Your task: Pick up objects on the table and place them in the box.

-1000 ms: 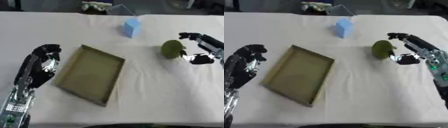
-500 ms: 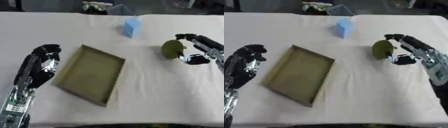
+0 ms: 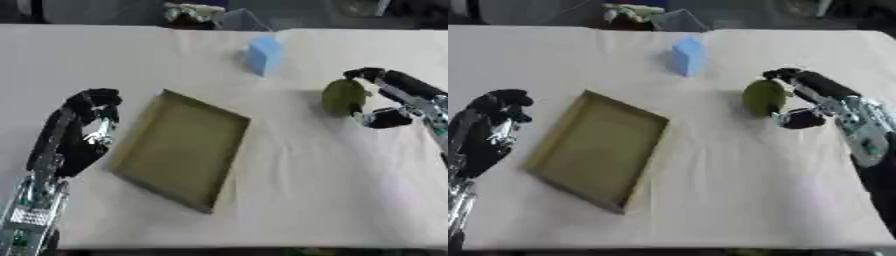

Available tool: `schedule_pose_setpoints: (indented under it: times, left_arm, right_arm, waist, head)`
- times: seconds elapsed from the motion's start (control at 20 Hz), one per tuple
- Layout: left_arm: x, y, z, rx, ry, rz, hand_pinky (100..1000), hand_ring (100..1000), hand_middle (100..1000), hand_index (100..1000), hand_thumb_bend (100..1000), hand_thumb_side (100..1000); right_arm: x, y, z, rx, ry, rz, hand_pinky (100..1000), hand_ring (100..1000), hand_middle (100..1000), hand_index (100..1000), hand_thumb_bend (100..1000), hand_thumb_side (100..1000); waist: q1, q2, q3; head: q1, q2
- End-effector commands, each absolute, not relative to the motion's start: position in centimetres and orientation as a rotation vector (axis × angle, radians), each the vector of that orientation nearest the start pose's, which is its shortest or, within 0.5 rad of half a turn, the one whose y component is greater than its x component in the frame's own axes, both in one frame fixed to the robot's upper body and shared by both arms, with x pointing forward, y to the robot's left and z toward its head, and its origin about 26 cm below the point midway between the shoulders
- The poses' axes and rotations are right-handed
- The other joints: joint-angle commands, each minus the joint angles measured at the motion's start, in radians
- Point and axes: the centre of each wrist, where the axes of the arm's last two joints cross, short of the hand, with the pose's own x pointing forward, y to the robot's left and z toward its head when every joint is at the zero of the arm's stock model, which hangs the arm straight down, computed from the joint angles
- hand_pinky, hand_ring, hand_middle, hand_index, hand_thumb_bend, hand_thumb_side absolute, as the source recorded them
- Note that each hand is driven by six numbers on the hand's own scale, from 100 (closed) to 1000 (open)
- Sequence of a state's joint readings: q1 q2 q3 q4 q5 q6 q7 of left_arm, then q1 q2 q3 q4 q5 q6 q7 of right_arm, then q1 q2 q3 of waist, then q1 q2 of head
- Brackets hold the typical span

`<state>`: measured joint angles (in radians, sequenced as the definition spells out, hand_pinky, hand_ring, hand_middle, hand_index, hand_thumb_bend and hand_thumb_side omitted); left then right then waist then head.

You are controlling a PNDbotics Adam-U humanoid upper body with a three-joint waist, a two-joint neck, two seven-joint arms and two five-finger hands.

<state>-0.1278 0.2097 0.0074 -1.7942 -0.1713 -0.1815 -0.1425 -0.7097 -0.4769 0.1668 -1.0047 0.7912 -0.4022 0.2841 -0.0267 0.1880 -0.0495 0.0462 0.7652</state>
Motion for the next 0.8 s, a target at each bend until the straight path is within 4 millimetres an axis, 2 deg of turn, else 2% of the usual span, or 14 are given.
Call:
schedule_pose_setpoints:
  times: [0.05, 0.35, 0.55, 0.65, 0.7, 0.8]
  left_arm:
    - [30.1, 27.2, 10.1, 0.193, -2.062, -0.530, 611, 744, 634, 763, 100, 483]
    - [30.1, 27.3, 10.0, 0.194, -2.060, -0.530, 611, 744, 633, 763, 100, 485]
    - [30.1, 27.3, 10.0, 0.195, -2.059, -0.529, 610, 744, 633, 763, 100, 485]
    - [30.1, 27.3, 10.0, 0.194, -2.060, -0.528, 610, 743, 633, 763, 100, 485]
    - [30.1, 27.3, 10.0, 0.195, -2.060, -0.528, 610, 743, 633, 763, 100, 485]
    - [30.1, 27.3, 10.0, 0.194, -2.059, -0.527, 610, 743, 633, 763, 100, 485]
  right_arm:
    - [44.7, -31.8, 12.8, -0.761, -1.508, 1.590, 933, 955, 906, 952, 100, 238]
    - [44.9, -31.9, 12.5, -0.874, -1.461, 1.637, 925, 951, 915, 891, 100, 254]
    - [44.9, -32.0, 12.6, -0.955, -1.524, 1.601, 888, 908, 860, 730, 100, 233]
    - [44.9, -31.9, 12.9, -1.006, -1.593, 1.556, 867, 882, 814, 610, 100, 218]
    - [44.9, -31.9, 13.2, -1.033, -1.633, 1.528, 857, 868, 788, 522, 100, 207]
    - [44.9, -31.7, 13.6, -1.084, -1.708, 1.470, 844, 849, 750, 420, 100, 187]
  waist:
    - [0.001, -0.017, 0.000]
    - [-0.001, -0.016, 0.002]
    - [-0.001, -0.015, 0.002]
    - [-0.001, -0.014, 0.001]
    - [-0.001, -0.015, 0.001]
    - [-0.001, -0.015, 0.001]
  head:
    - [-0.002, 0.005]
    - [-0.002, 0.005]
    - [-0.001, 0.005]
    - [-0.001, 0.005]
    - [-0.001, 0.005]
    - [-0.001, 0.005]
